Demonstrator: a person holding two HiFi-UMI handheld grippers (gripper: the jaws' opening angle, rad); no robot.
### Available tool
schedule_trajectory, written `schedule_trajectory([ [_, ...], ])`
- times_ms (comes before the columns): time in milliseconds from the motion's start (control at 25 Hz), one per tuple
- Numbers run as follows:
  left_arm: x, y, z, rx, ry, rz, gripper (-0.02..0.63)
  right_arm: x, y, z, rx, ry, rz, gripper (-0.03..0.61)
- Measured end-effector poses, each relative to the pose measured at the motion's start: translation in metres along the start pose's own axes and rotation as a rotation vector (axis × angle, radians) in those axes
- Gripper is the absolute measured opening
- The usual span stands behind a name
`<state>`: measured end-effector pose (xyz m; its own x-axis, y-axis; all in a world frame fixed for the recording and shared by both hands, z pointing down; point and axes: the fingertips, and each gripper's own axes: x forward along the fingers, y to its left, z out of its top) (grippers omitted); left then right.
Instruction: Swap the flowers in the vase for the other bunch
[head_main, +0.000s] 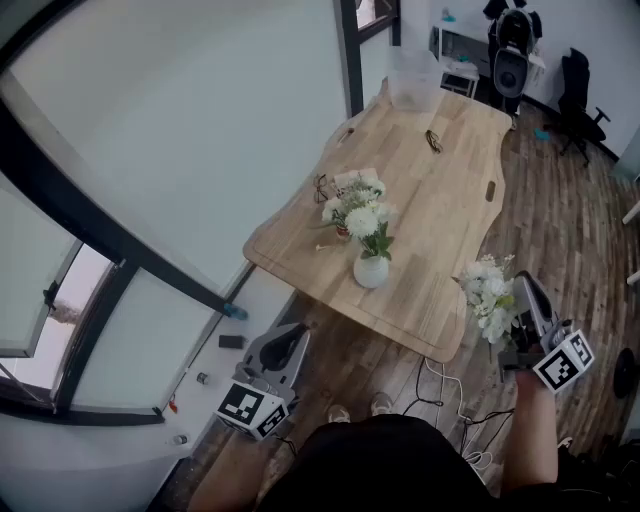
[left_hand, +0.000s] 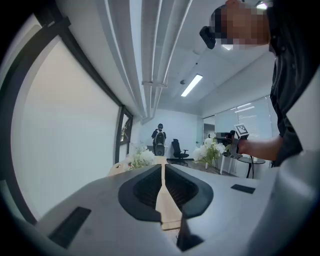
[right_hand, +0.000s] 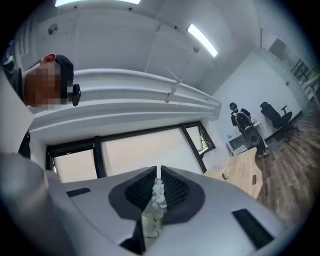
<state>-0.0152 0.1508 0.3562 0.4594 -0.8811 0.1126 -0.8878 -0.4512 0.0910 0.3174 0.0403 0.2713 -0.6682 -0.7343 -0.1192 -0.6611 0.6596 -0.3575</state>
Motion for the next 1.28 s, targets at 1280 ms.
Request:
schedule_trajectory([
  [1280,0.147,0.023,0.055,0.095,-0.053,-0.082,0.170,0.057,-0.042,0.000,0.012,-0.005,0.039,0.048],
])
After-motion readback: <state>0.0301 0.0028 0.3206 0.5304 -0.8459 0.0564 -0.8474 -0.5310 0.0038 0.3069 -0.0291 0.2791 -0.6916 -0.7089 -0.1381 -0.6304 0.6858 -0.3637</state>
